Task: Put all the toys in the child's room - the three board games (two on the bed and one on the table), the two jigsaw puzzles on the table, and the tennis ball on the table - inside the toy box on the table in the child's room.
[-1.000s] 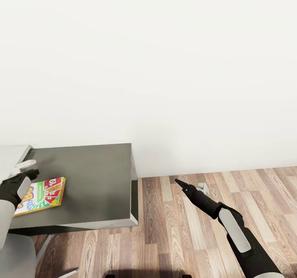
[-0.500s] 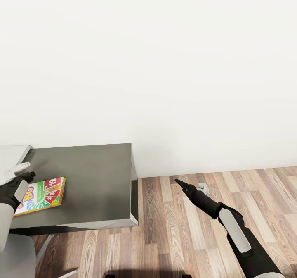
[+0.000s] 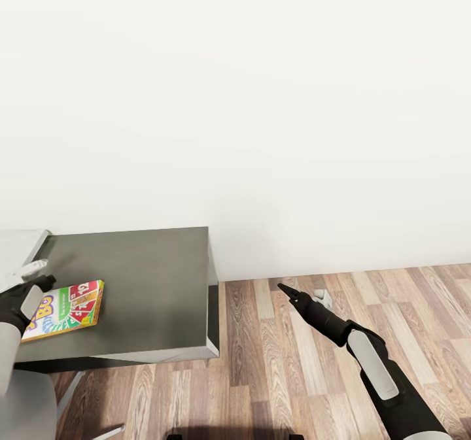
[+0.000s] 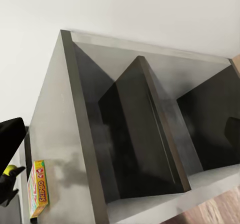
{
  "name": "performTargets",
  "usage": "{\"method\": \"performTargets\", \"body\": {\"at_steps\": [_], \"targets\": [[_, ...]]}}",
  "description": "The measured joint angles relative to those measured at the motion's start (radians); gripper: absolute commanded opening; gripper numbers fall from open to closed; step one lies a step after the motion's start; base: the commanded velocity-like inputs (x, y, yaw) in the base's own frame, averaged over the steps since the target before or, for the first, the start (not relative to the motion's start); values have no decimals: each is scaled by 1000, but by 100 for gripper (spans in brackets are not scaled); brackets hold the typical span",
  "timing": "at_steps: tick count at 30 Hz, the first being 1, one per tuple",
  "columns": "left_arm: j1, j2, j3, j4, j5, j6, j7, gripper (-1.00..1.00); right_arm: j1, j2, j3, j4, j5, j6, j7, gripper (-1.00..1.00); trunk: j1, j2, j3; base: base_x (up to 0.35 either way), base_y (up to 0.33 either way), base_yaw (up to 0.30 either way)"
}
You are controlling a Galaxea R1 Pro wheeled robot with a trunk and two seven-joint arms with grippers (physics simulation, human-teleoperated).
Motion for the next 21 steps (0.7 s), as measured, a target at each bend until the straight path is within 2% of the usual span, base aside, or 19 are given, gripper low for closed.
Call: {"method": "performTargets", "body": {"at_steps": [8,16,21], "targets": [[0,6,62,1,-1,28,-1,100,0,3,0,0,0,0,0,100,0,0,0,0,0,0],[0,14,80,15,-1,30,-2,100,0,2,0,0,0,0,0,100,0,0,0,0,0,0],[0,28,81,37,-1,28,-3,100,0,1,0,-2,0,0,1,100,0,0,0,0,0,0]]}}
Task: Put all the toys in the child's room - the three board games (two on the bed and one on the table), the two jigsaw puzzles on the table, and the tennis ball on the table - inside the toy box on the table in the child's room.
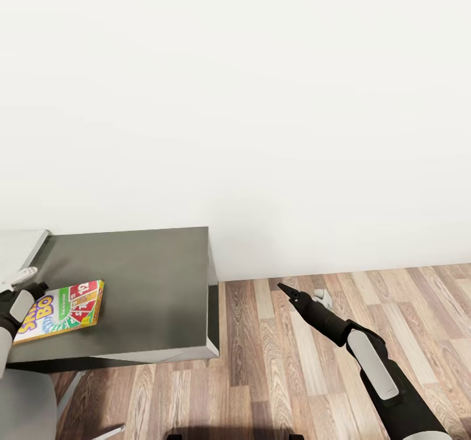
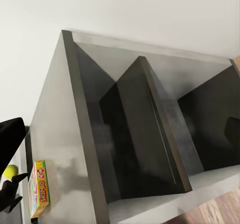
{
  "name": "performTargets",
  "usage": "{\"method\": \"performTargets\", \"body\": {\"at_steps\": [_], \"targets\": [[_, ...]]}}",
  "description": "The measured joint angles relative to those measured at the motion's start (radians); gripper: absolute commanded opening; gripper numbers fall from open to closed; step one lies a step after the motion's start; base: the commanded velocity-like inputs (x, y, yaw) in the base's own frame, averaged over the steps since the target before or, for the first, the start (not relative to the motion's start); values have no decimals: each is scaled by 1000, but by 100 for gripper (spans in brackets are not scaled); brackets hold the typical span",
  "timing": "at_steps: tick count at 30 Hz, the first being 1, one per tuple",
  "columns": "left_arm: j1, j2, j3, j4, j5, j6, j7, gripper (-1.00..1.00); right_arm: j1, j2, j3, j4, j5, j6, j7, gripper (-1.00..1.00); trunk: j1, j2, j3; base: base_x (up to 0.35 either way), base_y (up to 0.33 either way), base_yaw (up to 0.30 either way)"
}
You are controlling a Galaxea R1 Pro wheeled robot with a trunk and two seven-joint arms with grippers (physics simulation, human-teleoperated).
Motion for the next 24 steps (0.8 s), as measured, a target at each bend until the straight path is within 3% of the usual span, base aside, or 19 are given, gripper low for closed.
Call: {"method": "performTargets", "body": {"at_steps": [24], "targets": [[0,15,0,16,-2,-2,-5,100,0,1,0,-1,0,0,0,100,0,0,0,0,0,0]]}}
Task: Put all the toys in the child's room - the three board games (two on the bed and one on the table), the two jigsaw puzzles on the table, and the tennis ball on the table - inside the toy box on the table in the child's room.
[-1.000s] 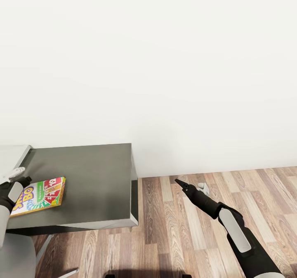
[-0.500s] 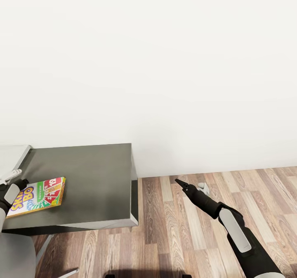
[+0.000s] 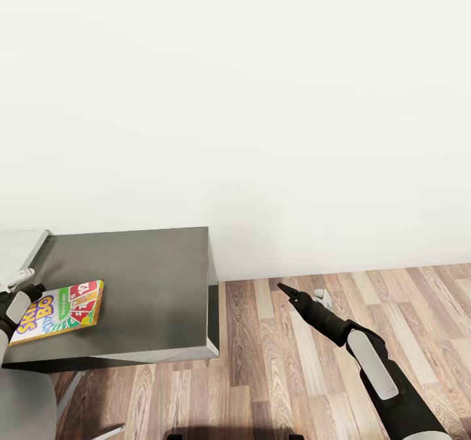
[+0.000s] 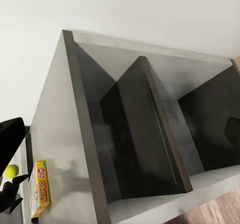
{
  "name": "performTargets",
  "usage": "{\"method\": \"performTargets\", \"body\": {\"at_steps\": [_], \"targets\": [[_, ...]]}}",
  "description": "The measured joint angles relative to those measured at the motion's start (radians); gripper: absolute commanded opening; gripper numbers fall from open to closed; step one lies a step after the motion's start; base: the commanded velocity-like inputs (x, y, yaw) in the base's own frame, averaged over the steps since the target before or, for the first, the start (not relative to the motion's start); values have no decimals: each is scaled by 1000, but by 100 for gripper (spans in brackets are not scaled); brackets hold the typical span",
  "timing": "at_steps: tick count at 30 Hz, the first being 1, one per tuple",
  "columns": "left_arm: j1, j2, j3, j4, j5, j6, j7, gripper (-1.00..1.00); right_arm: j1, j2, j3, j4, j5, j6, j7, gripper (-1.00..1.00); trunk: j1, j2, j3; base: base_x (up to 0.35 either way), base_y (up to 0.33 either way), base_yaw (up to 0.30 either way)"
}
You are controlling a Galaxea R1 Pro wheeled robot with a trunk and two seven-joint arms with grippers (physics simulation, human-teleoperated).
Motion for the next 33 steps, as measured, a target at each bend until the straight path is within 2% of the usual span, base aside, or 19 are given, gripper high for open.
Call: {"method": "performTargets", "body": {"at_steps": [7,11,16,27,33], "targets": [[0,4,3,32,1,2,-7,100,0,0,0,0,0,0,0,100,0,0,0,0,0,0],[0,25,3,50,2,13,-11,100,0,0,0,0,0,0,0,100,0,0,0,0,0,0],[0,37,15,80,4,18,-13,100,0,0,0,0,0,-1,0,100,0,0,0,0,0,0],[0,36,27,85,5,20,-17,100,0,-2,0,1,0,0,-1,100,0,0,0,0,0,0],[0,34,26,85,3,21,-67,100,0,-2,0,3,0,0,-1,100,0,0,0,0,0,0]]}}
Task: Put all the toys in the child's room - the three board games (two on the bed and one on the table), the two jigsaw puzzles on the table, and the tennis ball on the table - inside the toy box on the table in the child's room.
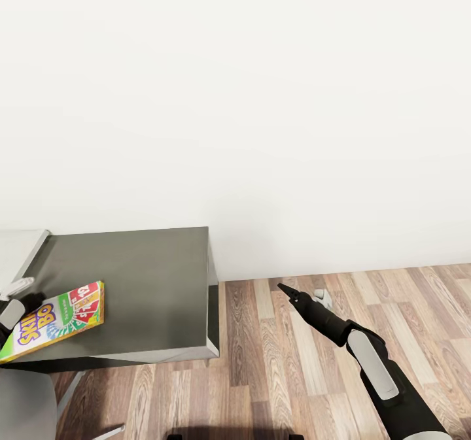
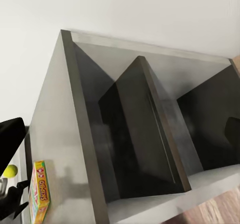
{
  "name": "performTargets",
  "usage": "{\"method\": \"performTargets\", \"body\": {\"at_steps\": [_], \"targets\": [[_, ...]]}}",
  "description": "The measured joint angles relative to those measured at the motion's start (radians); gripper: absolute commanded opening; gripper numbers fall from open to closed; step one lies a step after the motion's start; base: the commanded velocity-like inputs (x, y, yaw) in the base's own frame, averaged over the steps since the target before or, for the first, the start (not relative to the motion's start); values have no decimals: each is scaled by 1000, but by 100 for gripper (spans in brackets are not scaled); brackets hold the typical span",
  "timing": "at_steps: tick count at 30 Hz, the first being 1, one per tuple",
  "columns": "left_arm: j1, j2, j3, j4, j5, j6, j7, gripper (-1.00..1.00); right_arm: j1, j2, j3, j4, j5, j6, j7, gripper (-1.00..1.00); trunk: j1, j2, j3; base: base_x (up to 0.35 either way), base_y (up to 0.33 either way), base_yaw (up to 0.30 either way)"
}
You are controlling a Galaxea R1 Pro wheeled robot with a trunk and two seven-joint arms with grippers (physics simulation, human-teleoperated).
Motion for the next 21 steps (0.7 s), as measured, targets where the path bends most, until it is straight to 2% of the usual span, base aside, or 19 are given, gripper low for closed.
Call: {"method": "performTargets", "body": {"at_steps": [6,14,21], "targets": [[0,-2,0,-1,0,1,-34,100,0,1,0,0,0,0,0,100,0,0,0,0,0,0],[0,-2,-1,-4,-2,9,-42,100,0,0,0,0,0,0,0,100,0,0,0,0,0,0],[0,0,24,-18,31,35,-40,100,0,-1,0,0,0,0,0,100,0,0,0,0,0,0]]}}
